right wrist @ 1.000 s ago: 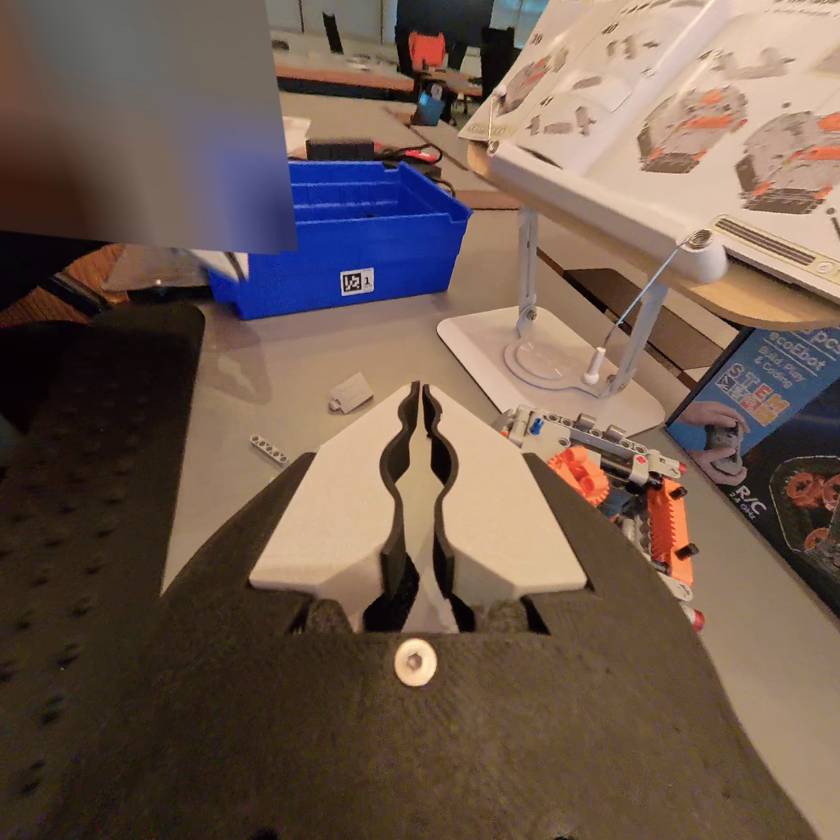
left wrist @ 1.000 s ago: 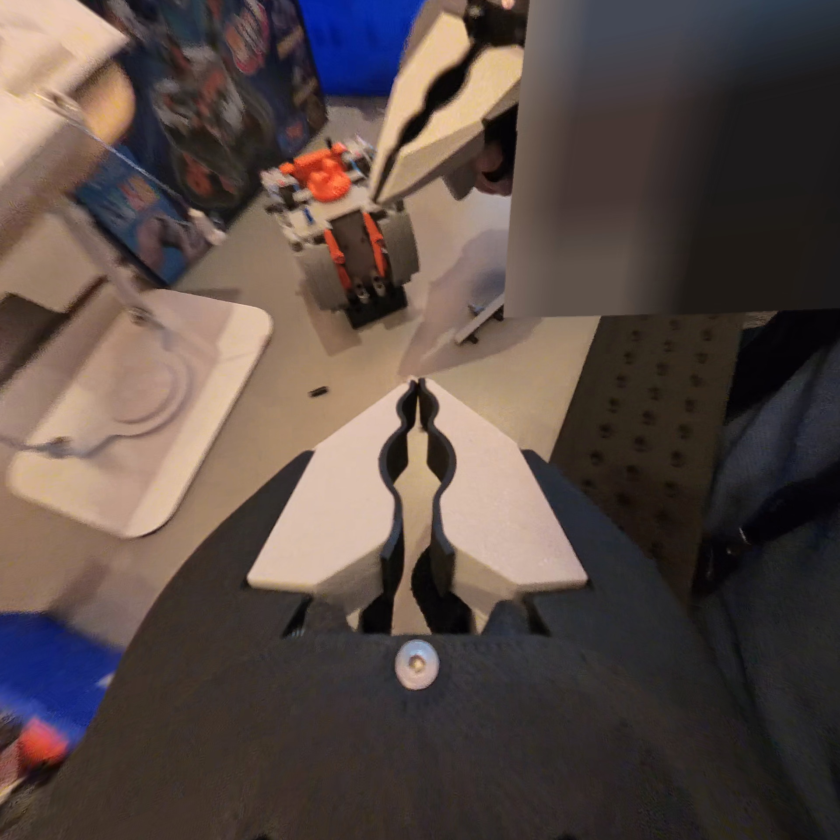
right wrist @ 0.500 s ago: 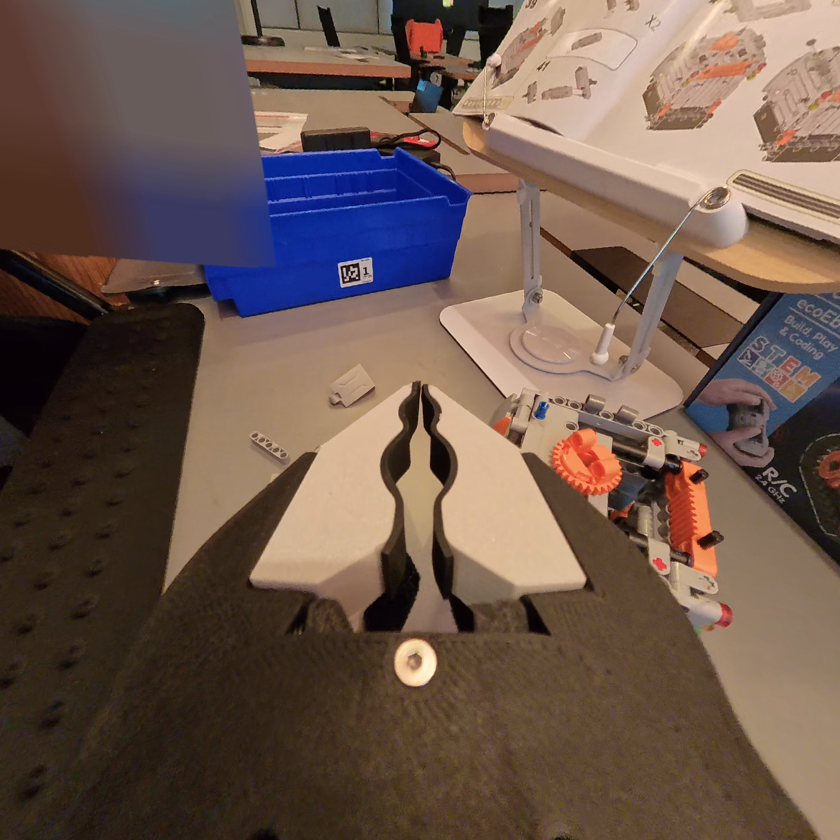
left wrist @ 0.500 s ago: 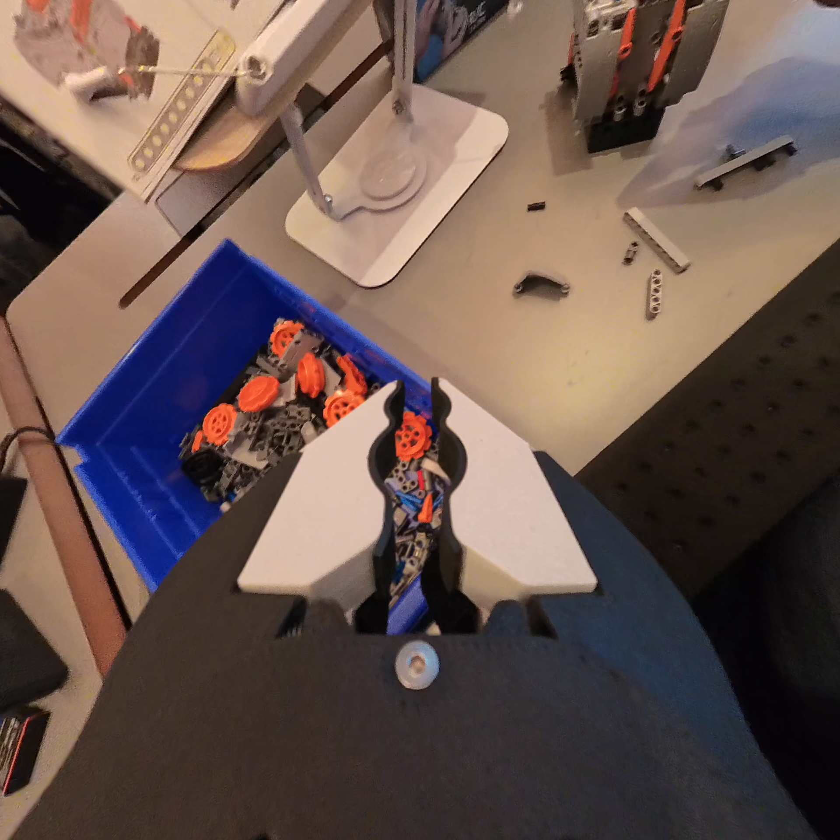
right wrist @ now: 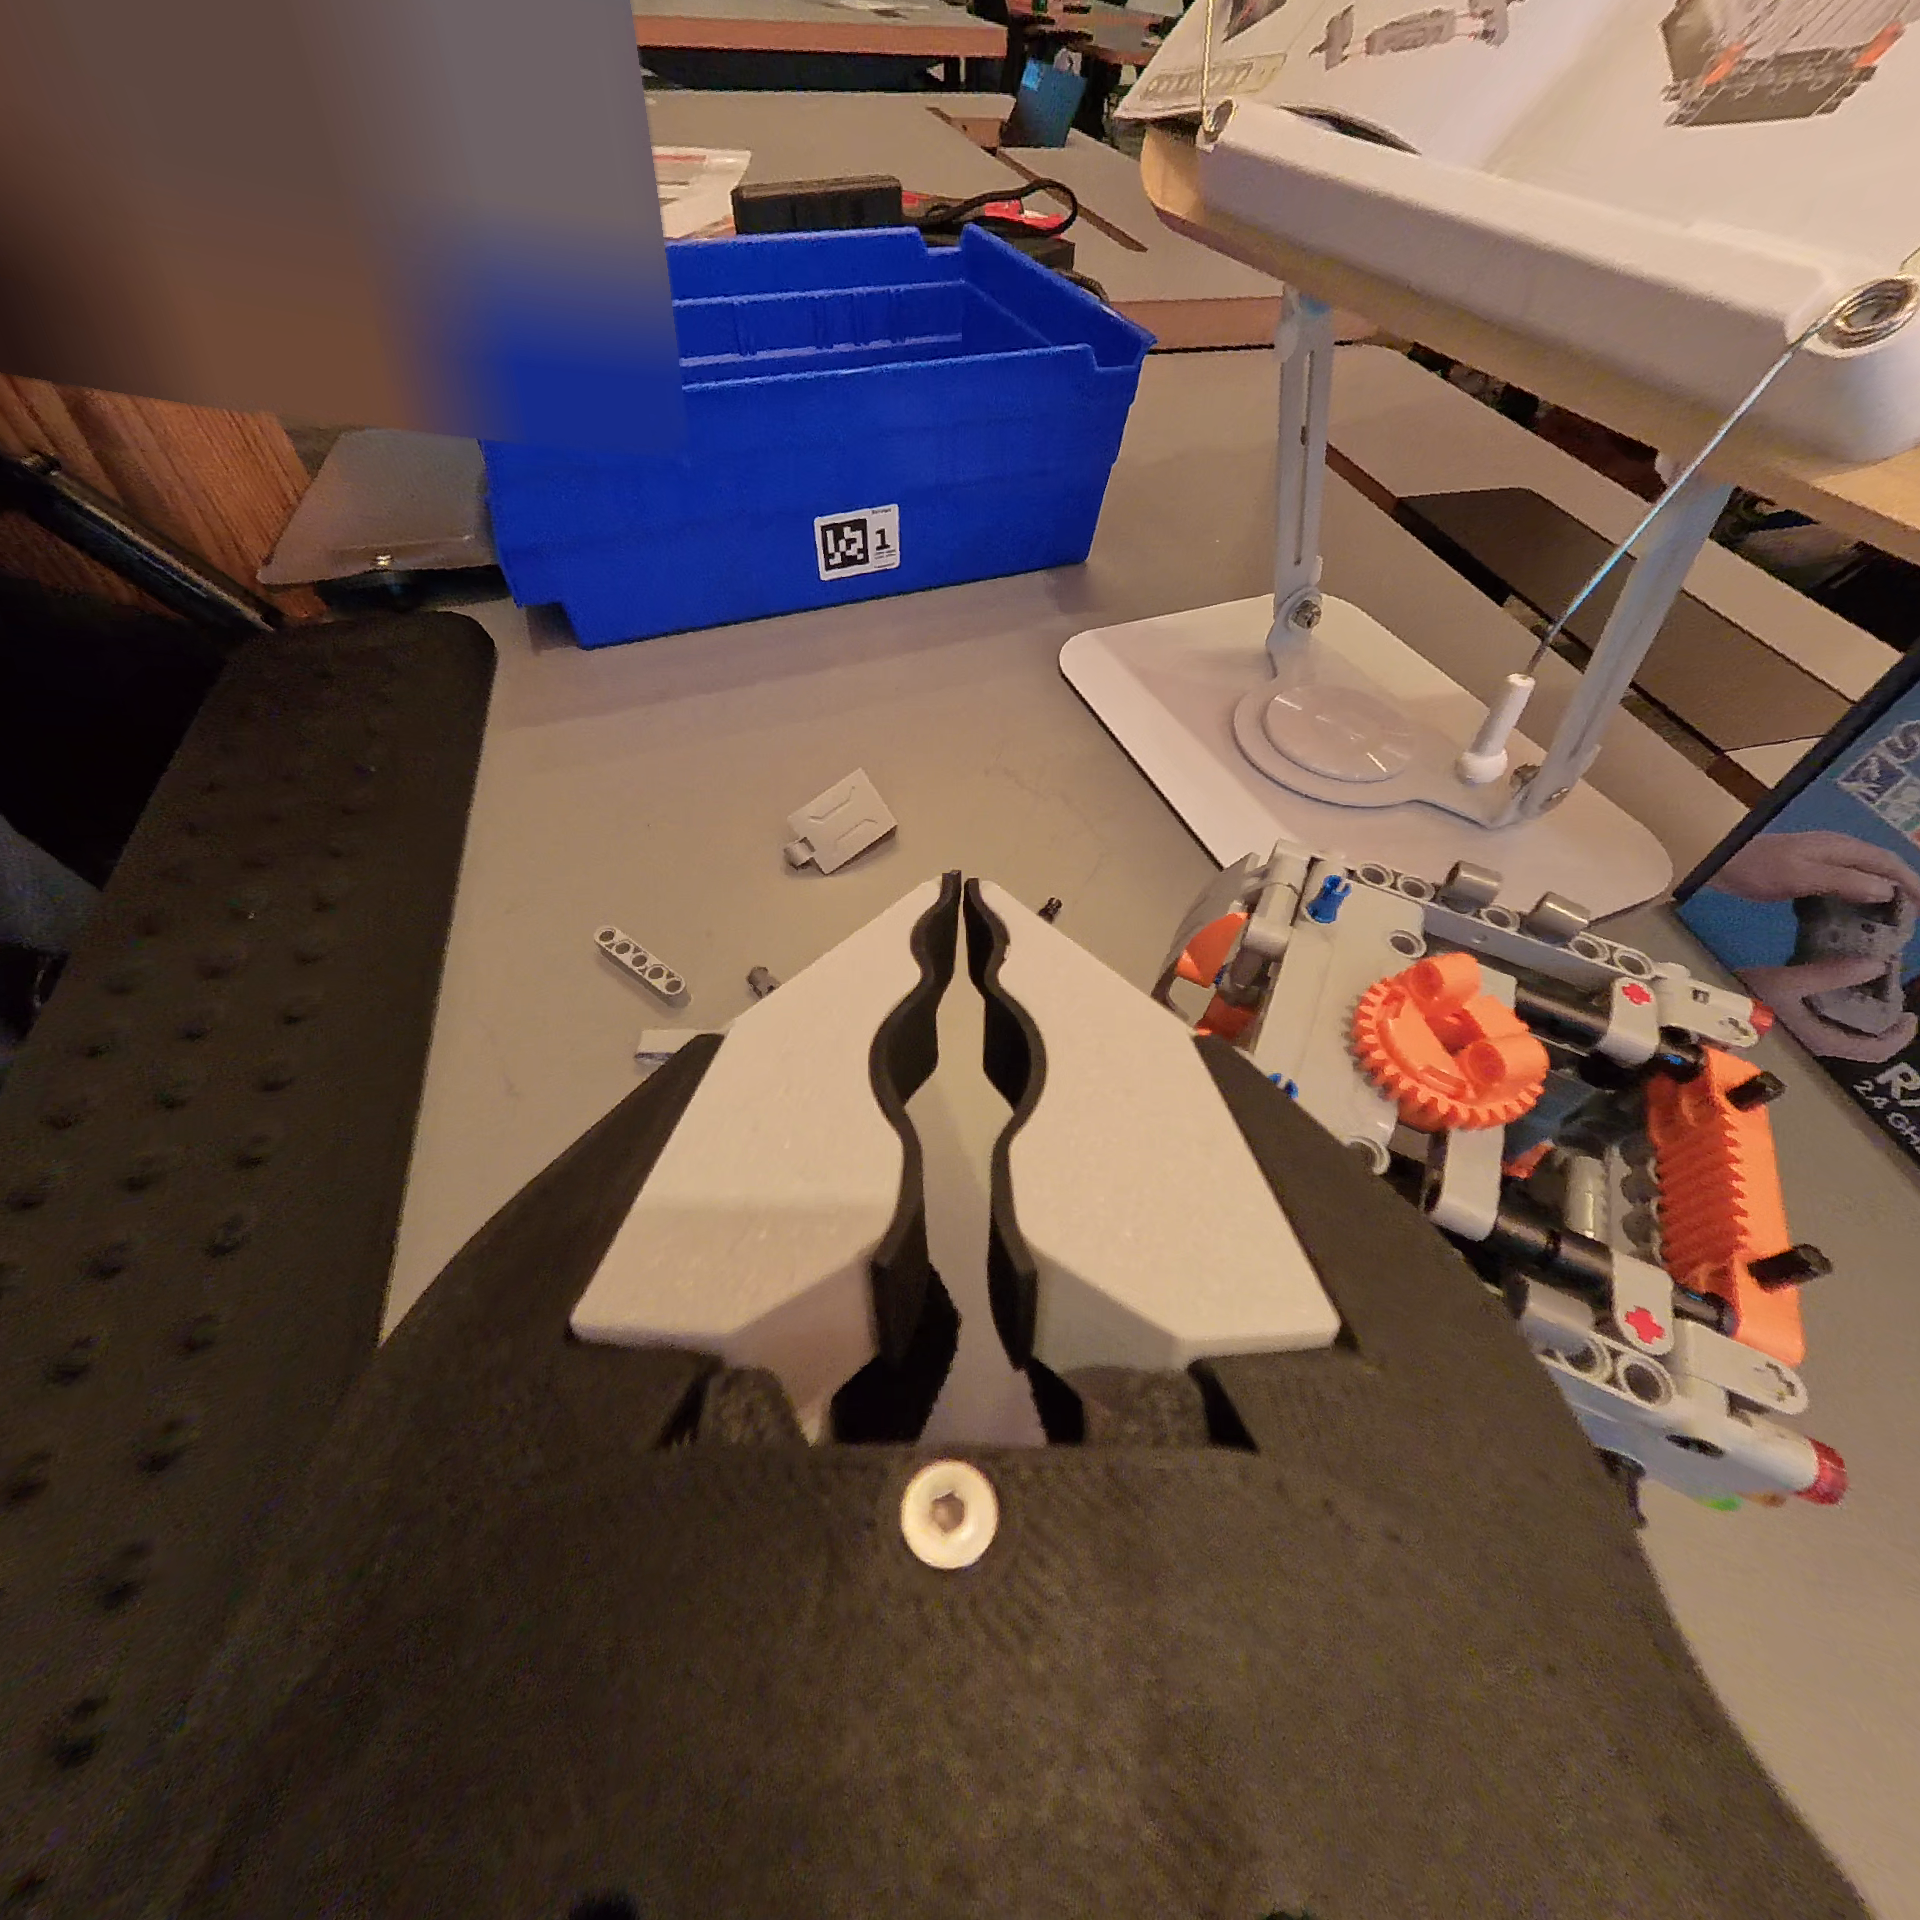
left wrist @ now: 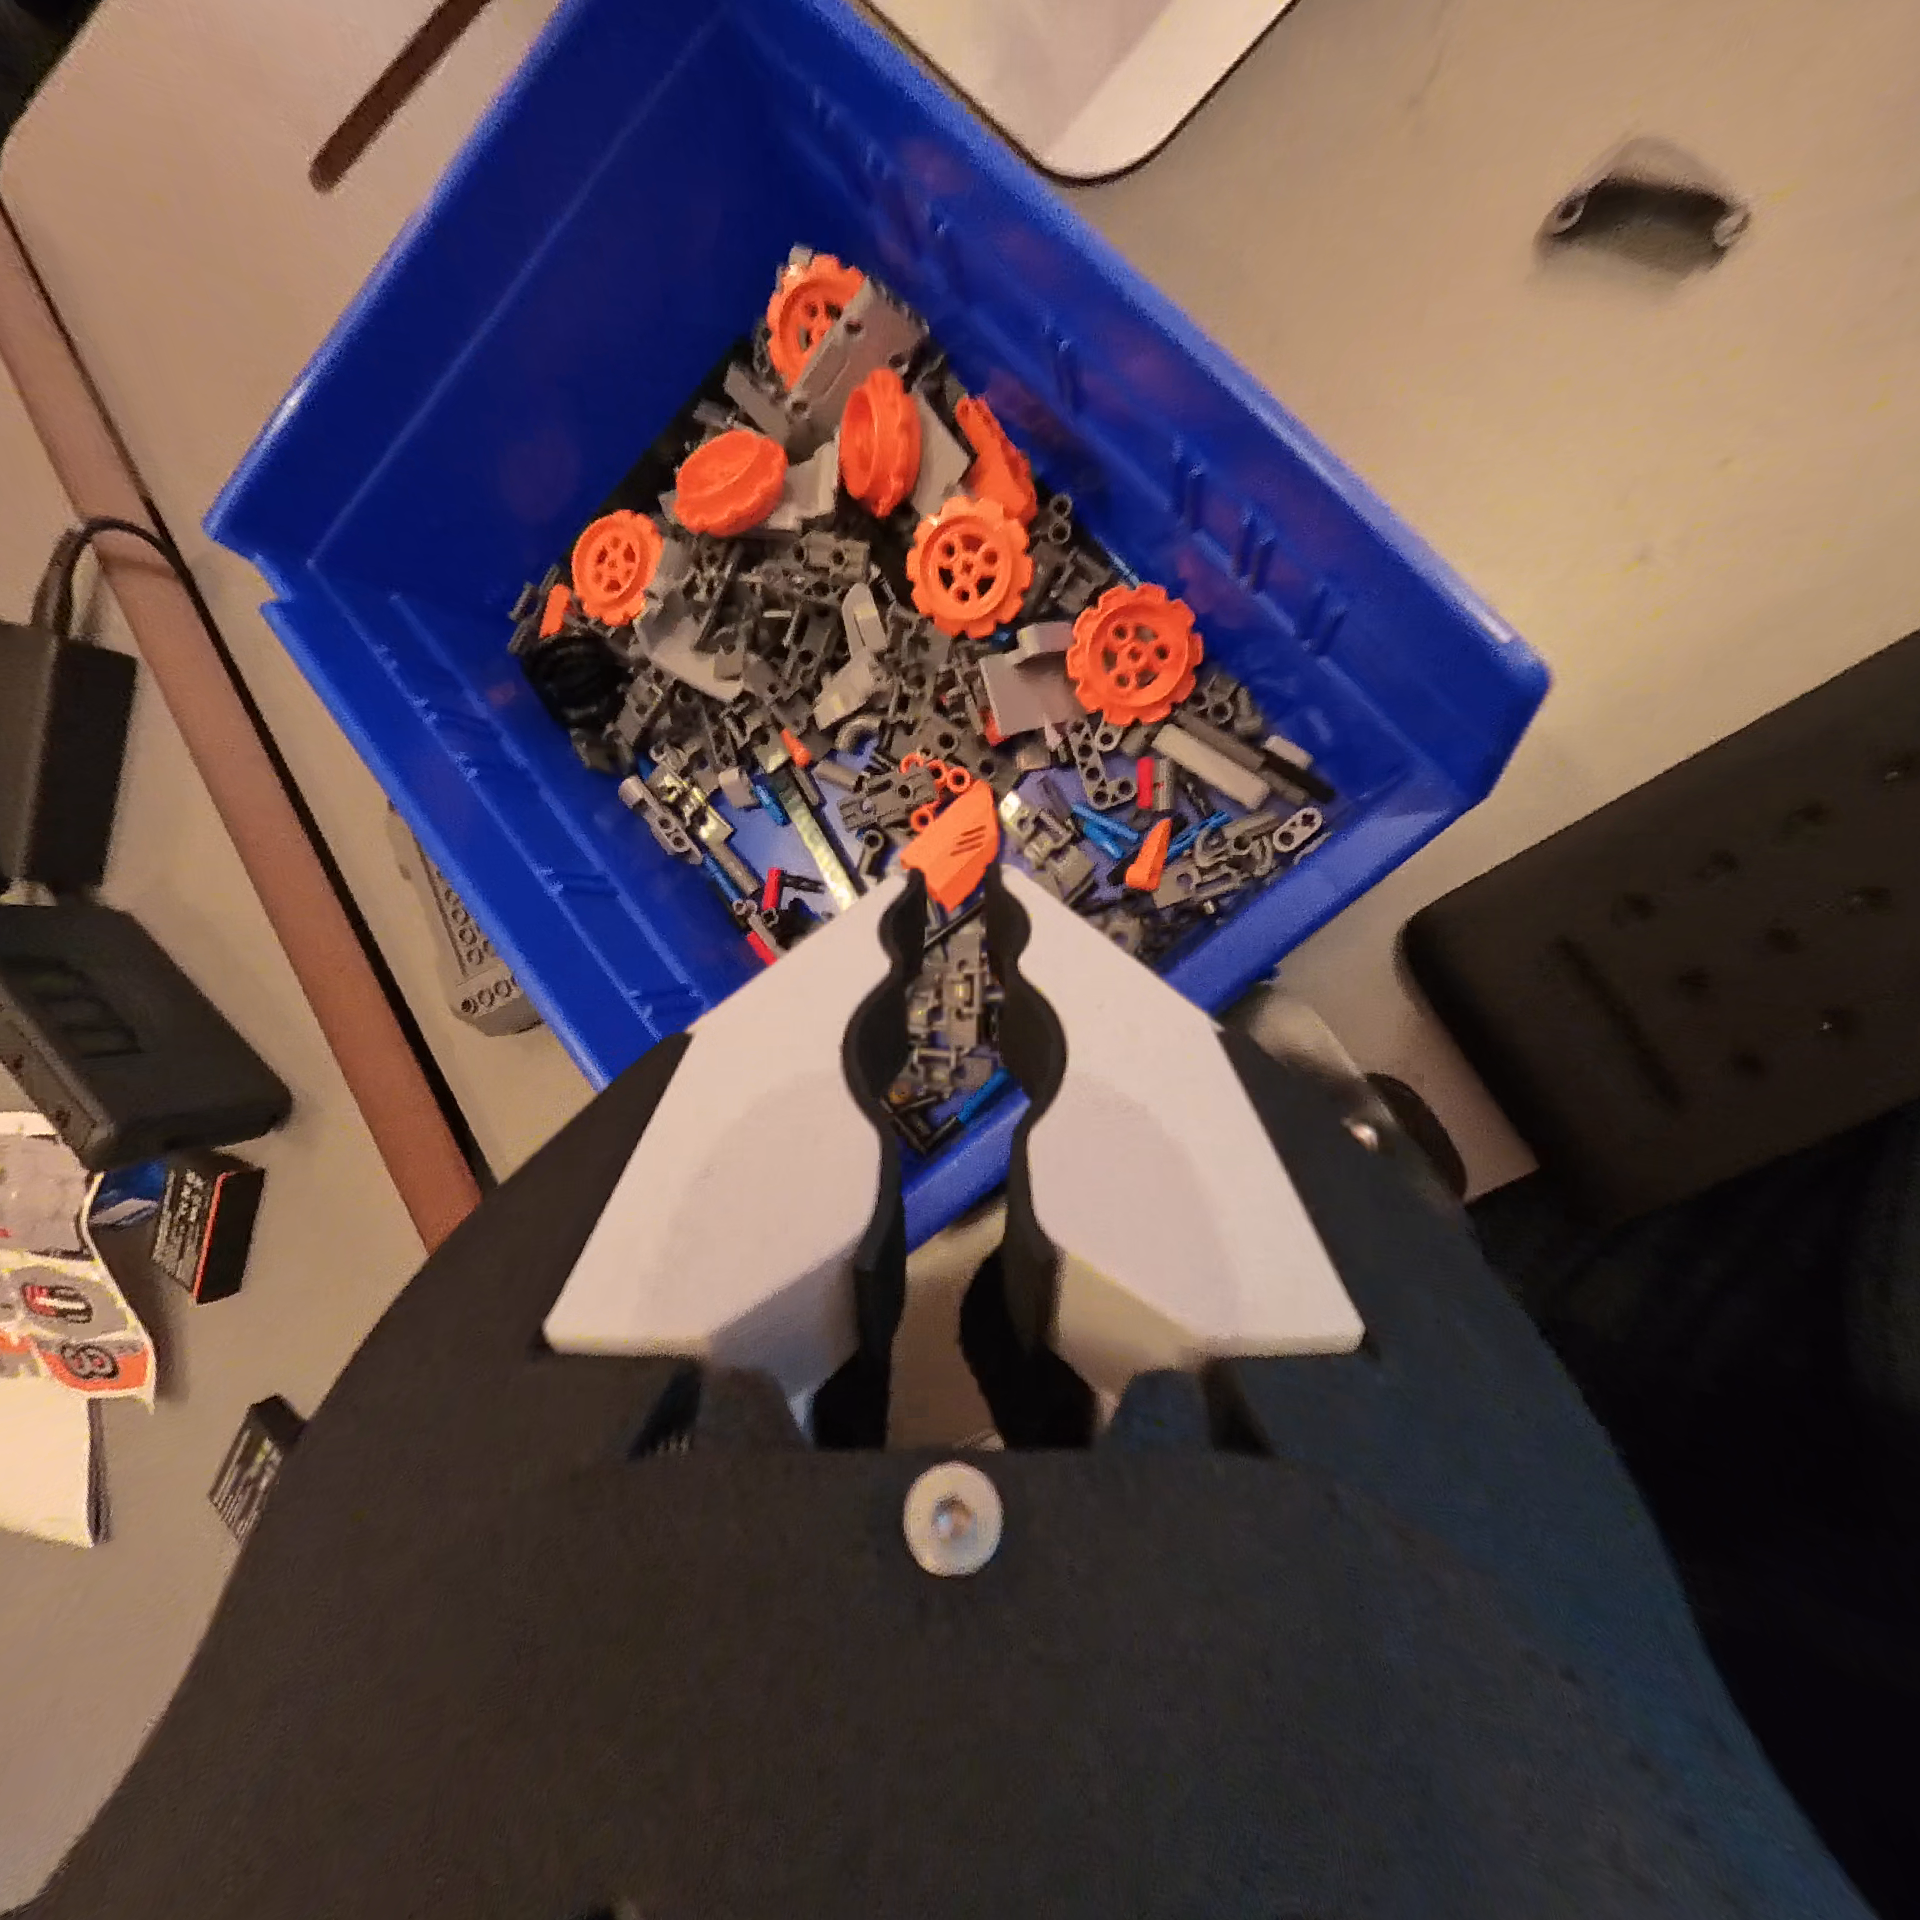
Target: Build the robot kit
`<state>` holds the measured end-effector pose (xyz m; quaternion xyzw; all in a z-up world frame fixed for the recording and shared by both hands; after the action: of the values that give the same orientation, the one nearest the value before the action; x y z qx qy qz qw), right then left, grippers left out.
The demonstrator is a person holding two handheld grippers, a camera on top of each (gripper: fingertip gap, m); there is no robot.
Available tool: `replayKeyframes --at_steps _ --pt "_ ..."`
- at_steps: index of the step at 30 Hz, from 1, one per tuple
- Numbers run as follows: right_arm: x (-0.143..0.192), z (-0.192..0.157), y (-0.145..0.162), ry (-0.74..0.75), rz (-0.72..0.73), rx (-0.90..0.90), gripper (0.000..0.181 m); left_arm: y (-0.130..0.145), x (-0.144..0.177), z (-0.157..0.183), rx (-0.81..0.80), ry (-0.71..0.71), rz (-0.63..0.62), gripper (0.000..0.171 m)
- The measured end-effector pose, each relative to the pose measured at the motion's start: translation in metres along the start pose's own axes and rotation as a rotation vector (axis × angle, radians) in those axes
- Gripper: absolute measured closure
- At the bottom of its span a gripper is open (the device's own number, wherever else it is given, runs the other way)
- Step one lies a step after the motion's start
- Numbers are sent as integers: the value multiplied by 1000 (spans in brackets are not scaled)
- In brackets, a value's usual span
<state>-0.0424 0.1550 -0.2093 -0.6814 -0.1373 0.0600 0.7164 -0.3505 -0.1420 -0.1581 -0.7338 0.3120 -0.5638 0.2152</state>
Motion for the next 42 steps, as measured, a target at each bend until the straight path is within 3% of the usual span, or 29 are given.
replayKeyframes --at_steps 6,12,24,35,40,42 --pt "-3 -2 5 -14 -23 2 181 20 -22 -8 28 92 -155 162" --pt "-3 2 10 -17 -29 -25 181 32 -56 9 71 244 -201 162" --pt "-5 5 18 -17 -45 -49 181 36 -97 34 111 381 -205 158" --pt "-5 5 20 -23 -45 -48 181 37 -110 28 120 317 -174 171" --pt "-2 7 19 -25 -28 -52 181 37 -112 13 140 193 -170 164" --pt "-2 7 19 -28 -20 -58 181 34 -105 15 137 204 -154 164"
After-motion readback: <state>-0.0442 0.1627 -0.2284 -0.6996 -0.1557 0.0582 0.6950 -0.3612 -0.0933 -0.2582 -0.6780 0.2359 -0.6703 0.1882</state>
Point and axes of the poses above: each gripper's, where its closed fingertips meet, x back along the fingers, y out of its underside, z = x × y across the jaws, the point moved 6 cm from there along x, back along the fingers, and after that the axes turned 12 degrees about z, right-handed, at the moved point
